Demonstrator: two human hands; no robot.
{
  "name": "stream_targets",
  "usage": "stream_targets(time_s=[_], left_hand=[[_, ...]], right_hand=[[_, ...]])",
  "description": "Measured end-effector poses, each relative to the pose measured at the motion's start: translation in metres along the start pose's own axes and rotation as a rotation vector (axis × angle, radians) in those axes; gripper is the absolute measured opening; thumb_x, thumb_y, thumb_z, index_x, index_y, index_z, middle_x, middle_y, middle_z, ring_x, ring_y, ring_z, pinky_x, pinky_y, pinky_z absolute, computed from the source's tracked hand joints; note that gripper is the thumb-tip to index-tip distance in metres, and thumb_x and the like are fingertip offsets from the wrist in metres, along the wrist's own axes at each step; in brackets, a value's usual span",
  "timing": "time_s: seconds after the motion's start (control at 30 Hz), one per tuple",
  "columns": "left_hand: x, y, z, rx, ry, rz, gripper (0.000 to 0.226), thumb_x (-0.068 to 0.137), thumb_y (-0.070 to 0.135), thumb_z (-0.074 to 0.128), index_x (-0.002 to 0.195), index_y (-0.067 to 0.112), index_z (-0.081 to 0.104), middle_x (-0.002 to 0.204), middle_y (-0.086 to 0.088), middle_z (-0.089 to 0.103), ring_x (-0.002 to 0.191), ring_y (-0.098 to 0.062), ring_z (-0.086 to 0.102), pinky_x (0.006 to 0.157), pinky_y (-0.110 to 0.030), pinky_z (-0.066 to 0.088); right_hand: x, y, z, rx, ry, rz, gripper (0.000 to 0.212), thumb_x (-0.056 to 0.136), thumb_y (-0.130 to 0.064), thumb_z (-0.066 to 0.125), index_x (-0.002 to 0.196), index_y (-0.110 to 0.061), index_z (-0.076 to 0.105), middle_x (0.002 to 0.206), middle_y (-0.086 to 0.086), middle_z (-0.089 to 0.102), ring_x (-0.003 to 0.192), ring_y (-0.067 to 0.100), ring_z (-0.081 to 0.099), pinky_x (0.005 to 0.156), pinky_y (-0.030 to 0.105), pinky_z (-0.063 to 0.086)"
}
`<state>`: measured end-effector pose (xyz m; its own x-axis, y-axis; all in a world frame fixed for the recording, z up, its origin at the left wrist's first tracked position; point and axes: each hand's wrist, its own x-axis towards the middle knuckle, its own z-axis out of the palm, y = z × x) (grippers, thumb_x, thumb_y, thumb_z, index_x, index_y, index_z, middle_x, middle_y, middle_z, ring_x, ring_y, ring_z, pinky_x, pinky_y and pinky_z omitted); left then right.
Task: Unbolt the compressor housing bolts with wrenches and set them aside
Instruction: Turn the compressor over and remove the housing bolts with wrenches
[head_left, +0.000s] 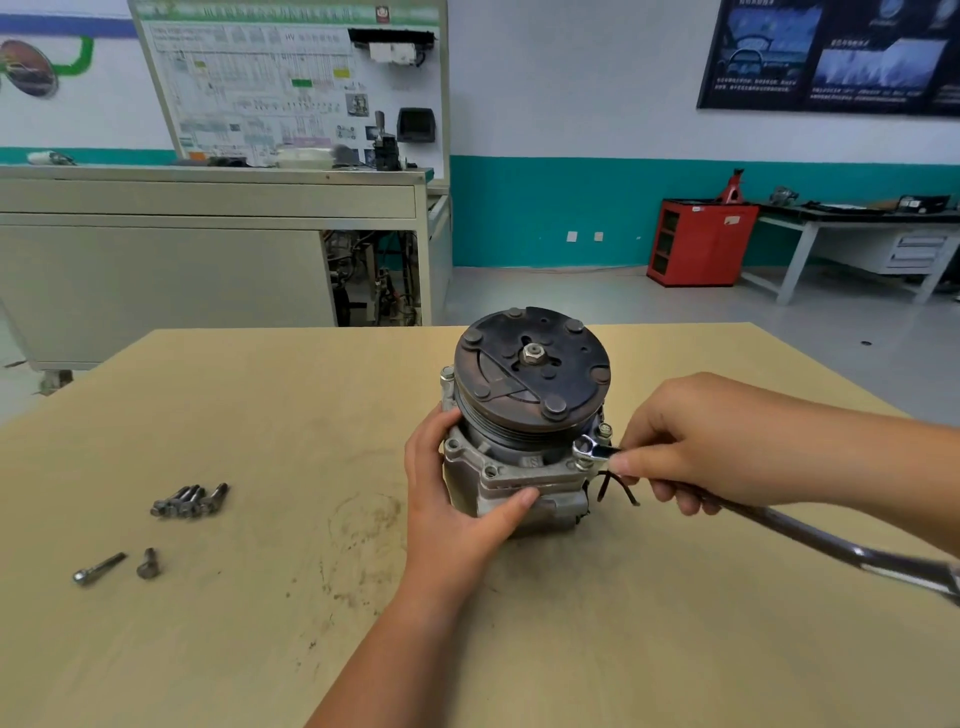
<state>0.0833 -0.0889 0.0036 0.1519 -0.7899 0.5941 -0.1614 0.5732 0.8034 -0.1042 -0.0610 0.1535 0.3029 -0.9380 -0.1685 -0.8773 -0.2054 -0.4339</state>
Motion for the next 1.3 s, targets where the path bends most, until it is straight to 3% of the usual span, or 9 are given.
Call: stream_targets(time_s=[0.23, 0.33, 0.43, 0.67, 0.77, 0.87, 0.97, 1.1, 1.3], left_hand=[[0.000, 0.000, 0.001, -0.003, 0.003, 0.004, 0.075, 0.056, 0.047, 0.078, 0.119, 0.063, 0.038, 0.135, -0.003, 0.045, 0.127, -0.020, 0.046, 0.105, -0.049, 0.041], [0.000, 0.000, 0.000, -0.011, 0.002, -0.005, 0.076, 0.056, 0.047, 0.078, 0.118, 0.063, 0.038, 0.135, -0.002, 0.045, 0.127, -0.019, 0.046, 0.106, -0.048, 0.040], [0.000, 0.000, 0.000, -0.006, 0.001, 0.004, 0.076, 0.056, 0.047, 0.078, 0.118, 0.064, 0.038, 0.135, -0.004, 0.045, 0.126, -0.021, 0.046, 0.106, -0.048, 0.040], [-0.001, 0.001, 0.001, 0.000, -0.001, -0.005, 0.076, 0.056, 0.046, 0.077, 0.118, 0.066, 0.037, 0.136, -0.001, 0.045, 0.128, -0.020, 0.045, 0.107, -0.047, 0.039], [0.000, 0.000, 0.001, -0.007, -0.002, -0.004, 0.076, 0.057, 0.046, 0.077, 0.118, 0.065, 0.037, 0.136, -0.003, 0.045, 0.128, -0.021, 0.045, 0.107, -0.048, 0.039], [0.000, 0.001, 0.000, -0.008, -0.003, -0.004, 0.076, 0.056, 0.046, 0.077, 0.118, 0.064, 0.038, 0.136, -0.004, 0.045, 0.127, -0.021, 0.046, 0.106, -0.049, 0.039], [0.000, 0.002, 0.000, -0.005, -0.004, -0.003, 0.076, 0.056, 0.046, 0.077, 0.118, 0.065, 0.038, 0.136, -0.005, 0.045, 0.127, -0.023, 0.046, 0.106, -0.049, 0.039], [0.000, 0.002, 0.000, -0.006, -0.002, -0.012, 0.075, 0.055, 0.046, 0.077, 0.117, 0.066, 0.038, 0.136, -0.005, 0.045, 0.128, -0.023, 0.045, 0.107, -0.049, 0.038], [-0.001, 0.002, 0.000, -0.004, -0.014, -0.019, 0.075, 0.055, 0.046, 0.076, 0.118, 0.062, 0.038, 0.137, -0.002, 0.044, 0.129, -0.020, 0.044, 0.108, -0.048, 0.038]], right_hand=[[-0.002, 0.000, 0.003, 0.179, -0.135, 0.087, 0.028, 0.092, -0.028, 0.057, 0.075, -0.008, 0.066, 0.046, -0.007, 0.058, 0.040, 0.006, 0.056, 0.044, 0.017, 0.046], [0.006, -0.002, -0.009, -0.287, -0.099, -0.021, 0.024, 0.092, -0.038, 0.054, 0.081, -0.021, 0.067, 0.055, -0.011, 0.061, 0.048, 0.001, 0.056, 0.050, 0.013, 0.043], [0.018, -0.001, -0.023, -0.689, -0.023, -0.223, 0.025, 0.093, -0.043, 0.049, 0.104, -0.027, 0.065, 0.090, -0.005, 0.059, 0.084, 0.011, 0.056, 0.075, 0.026, 0.045], [0.005, 0.004, -0.011, -0.014, -0.174, 0.023, 0.034, 0.092, -0.032, 0.057, 0.060, -0.023, 0.061, 0.045, -0.011, 0.058, 0.041, 0.001, 0.054, 0.048, 0.013, 0.045], [0.002, 0.004, -0.002, -0.344, -0.033, -0.058, 0.032, 0.093, -0.040, 0.052, 0.070, -0.020, 0.063, 0.054, -0.007, 0.059, 0.049, 0.003, 0.054, 0.049, 0.017, 0.042], [0.009, 0.000, -0.008, -0.755, 0.111, -0.217, 0.025, 0.094, -0.045, 0.045, 0.098, -0.026, 0.062, 0.087, -0.006, 0.056, 0.081, 0.012, 0.055, 0.066, 0.028, 0.043], [0.016, 0.000, -0.017, -0.778, 0.062, -0.323, 0.023, 0.094, -0.044, 0.046, 0.109, -0.034, 0.061, 0.092, -0.011, 0.051, 0.088, 0.010, 0.052, 0.070, 0.026, 0.038], [0.015, 0.011, -0.022, -0.482, -0.130, -0.198, 0.021, 0.090, -0.045, 0.054, 0.096, -0.030, 0.066, 0.084, -0.002, 0.062, 0.079, 0.020, 0.056, 0.070, 0.033, 0.045], [0.022, 0.036, 0.008, -0.512, -0.319, -0.123, 0.022, 0.094, -0.040, 0.050, 0.104, -0.027, 0.066, 0.090, -0.003, 0.062, 0.081, 0.013, 0.055, 0.072, 0.027, 0.042]])
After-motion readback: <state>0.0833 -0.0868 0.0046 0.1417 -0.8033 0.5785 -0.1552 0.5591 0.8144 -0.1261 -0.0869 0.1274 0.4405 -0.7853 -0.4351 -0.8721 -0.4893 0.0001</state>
